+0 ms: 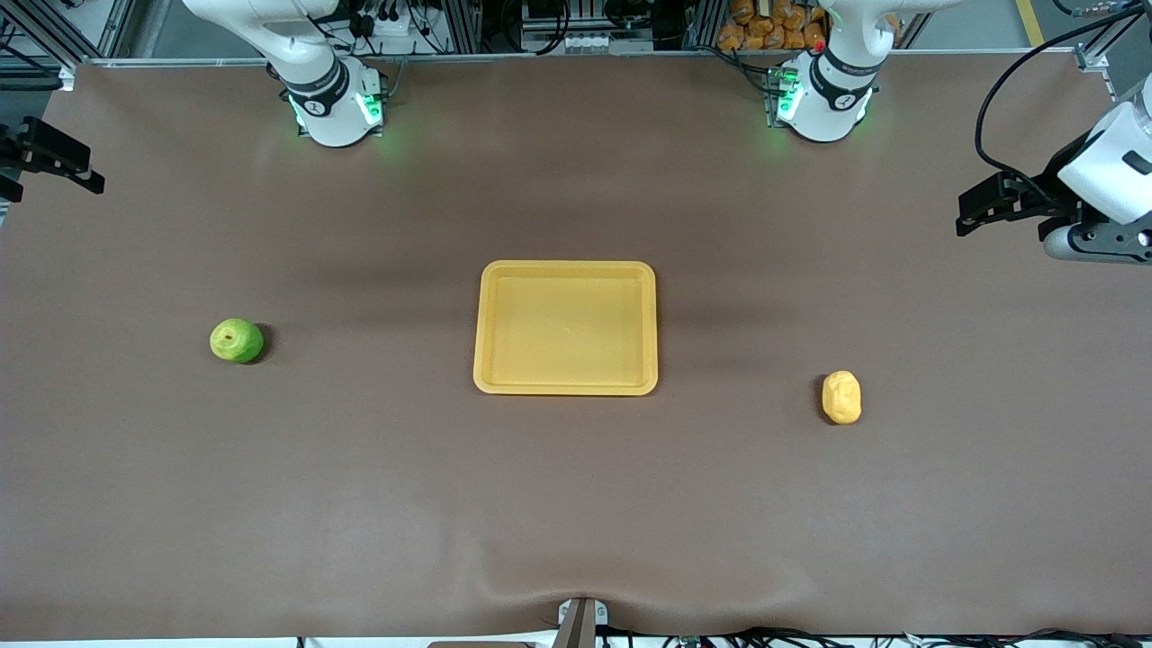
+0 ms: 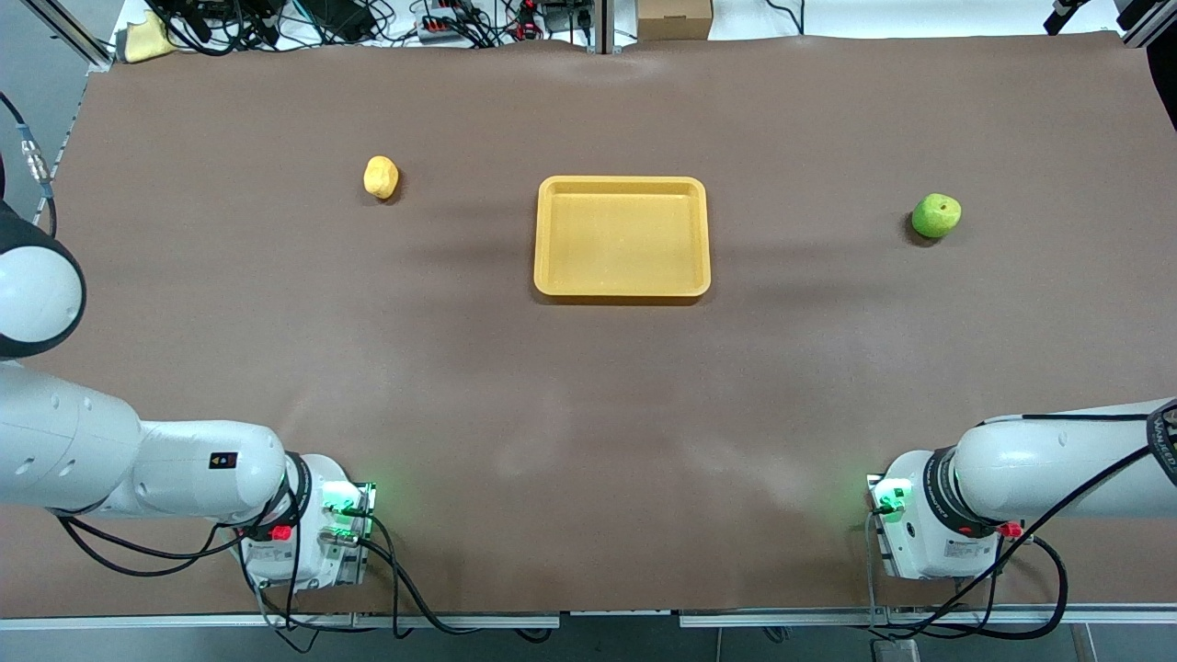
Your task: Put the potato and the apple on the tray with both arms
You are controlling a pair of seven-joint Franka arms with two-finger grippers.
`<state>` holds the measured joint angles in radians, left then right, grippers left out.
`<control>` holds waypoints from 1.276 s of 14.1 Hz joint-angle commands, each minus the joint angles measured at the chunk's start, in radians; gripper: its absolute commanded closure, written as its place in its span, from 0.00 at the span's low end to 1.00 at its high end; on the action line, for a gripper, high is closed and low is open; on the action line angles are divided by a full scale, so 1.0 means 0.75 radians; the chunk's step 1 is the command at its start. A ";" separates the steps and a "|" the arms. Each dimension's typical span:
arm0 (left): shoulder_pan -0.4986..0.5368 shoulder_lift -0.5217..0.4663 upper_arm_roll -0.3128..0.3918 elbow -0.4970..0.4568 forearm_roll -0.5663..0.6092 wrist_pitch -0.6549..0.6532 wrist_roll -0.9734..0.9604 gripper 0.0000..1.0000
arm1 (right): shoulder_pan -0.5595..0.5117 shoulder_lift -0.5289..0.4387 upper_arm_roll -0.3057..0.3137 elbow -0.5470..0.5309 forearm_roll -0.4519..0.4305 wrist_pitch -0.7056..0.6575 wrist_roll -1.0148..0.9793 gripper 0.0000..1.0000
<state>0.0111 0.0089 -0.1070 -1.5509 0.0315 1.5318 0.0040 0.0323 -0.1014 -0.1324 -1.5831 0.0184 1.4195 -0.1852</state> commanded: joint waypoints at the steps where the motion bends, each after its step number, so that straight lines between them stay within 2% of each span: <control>1: -0.001 -0.004 -0.007 0.012 0.030 0.001 -0.022 0.00 | 0.012 -0.030 0.007 -0.019 -0.028 0.022 -0.015 0.00; 8: 0.002 0.035 -0.005 0.014 0.032 0.025 -0.003 0.00 | 0.008 -0.026 0.007 0.000 -0.029 0.018 -0.013 0.00; 11: -0.003 0.066 -0.009 0.014 0.087 0.123 -0.015 0.00 | 0.002 -0.020 0.007 0.002 -0.031 0.020 -0.015 0.00; 16: 0.006 0.113 -0.009 -0.010 0.075 0.240 -0.016 0.00 | -0.002 -0.016 0.003 0.004 -0.029 0.020 -0.013 0.00; 18: 0.008 0.109 -0.009 -0.059 0.064 0.283 -0.016 0.00 | 0.006 -0.016 0.003 0.004 -0.031 0.020 -0.015 0.00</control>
<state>0.0120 0.1011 -0.1073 -1.5592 0.0748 1.7094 0.0040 0.0339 -0.1054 -0.1323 -1.5795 0.0150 1.4321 -0.1869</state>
